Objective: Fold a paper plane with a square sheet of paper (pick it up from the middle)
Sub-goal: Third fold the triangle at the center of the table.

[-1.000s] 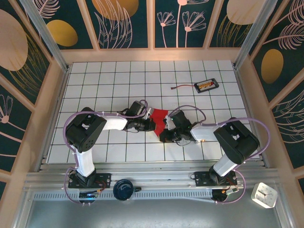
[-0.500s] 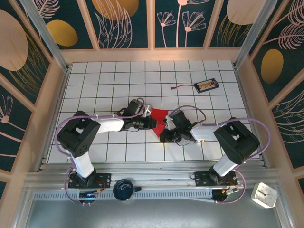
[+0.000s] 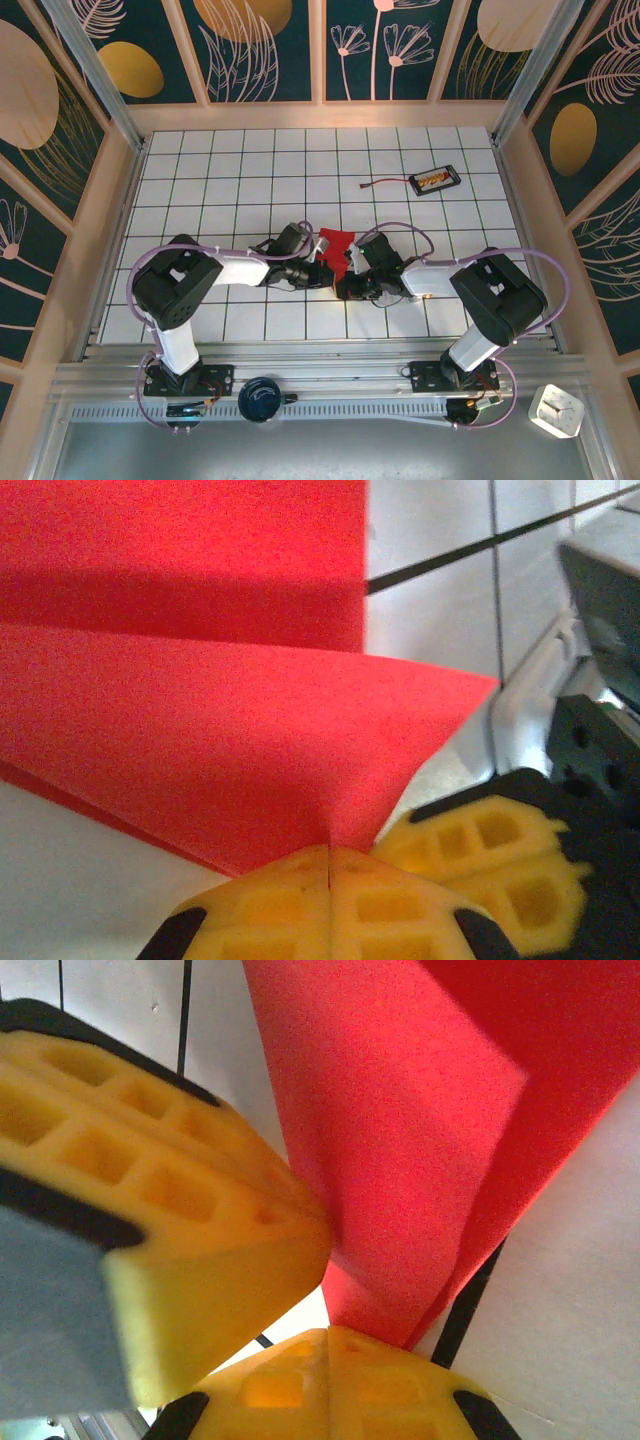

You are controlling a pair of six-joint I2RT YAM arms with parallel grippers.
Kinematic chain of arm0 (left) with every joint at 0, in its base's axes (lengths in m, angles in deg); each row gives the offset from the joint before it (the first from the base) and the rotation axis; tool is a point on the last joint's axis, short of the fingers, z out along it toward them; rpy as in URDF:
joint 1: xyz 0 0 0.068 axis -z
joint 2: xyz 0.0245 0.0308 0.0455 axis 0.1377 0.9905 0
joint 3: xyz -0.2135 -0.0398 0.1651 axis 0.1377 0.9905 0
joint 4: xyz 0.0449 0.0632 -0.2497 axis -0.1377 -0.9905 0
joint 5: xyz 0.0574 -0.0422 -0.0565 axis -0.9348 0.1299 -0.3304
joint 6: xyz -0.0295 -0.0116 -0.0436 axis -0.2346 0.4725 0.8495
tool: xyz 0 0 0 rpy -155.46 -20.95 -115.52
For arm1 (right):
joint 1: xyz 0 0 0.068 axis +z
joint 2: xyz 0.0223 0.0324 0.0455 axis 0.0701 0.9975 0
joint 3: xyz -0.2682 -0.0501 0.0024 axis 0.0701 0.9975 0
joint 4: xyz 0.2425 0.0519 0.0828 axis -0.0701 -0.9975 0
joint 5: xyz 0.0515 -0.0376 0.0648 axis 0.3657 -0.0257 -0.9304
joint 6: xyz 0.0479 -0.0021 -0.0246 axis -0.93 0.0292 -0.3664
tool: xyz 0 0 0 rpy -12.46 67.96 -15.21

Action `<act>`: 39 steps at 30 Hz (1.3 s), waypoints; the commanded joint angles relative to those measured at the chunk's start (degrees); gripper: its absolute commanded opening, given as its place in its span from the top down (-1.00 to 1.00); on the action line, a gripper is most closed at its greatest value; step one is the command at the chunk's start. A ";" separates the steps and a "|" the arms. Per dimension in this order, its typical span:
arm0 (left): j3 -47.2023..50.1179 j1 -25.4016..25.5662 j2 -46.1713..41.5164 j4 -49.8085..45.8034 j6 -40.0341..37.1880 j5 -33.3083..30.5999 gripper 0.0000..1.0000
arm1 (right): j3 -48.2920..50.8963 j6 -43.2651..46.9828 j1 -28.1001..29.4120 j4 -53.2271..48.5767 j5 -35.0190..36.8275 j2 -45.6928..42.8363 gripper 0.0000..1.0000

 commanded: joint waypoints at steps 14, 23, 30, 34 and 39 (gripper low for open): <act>-1.74 -6.06 3.65 -1.71 -3.69 -3.45 1.00 | 2.21 -0.15 0.39 -13.45 4.36 2.97 1.00; -2.82 -10.33 5.22 -1.08 -5.18 -3.89 1.00 | 2.29 0.13 0.39 -14.36 4.82 3.35 1.00; -3.53 -13.16 6.53 0.22 -4.96 -3.93 1.00 | 2.38 0.21 0.39 -14.38 5.08 3.19 1.00; -3.78 -14.81 5.36 0.51 -4.97 -4.17 1.00 | 2.23 0.61 0.37 -14.40 5.00 3.16 1.00; -1.49 -14.78 0.17 2.62 -3.84 -2.80 0.80 | 1.51 2.10 0.66 -12.88 2.95 0.39 1.00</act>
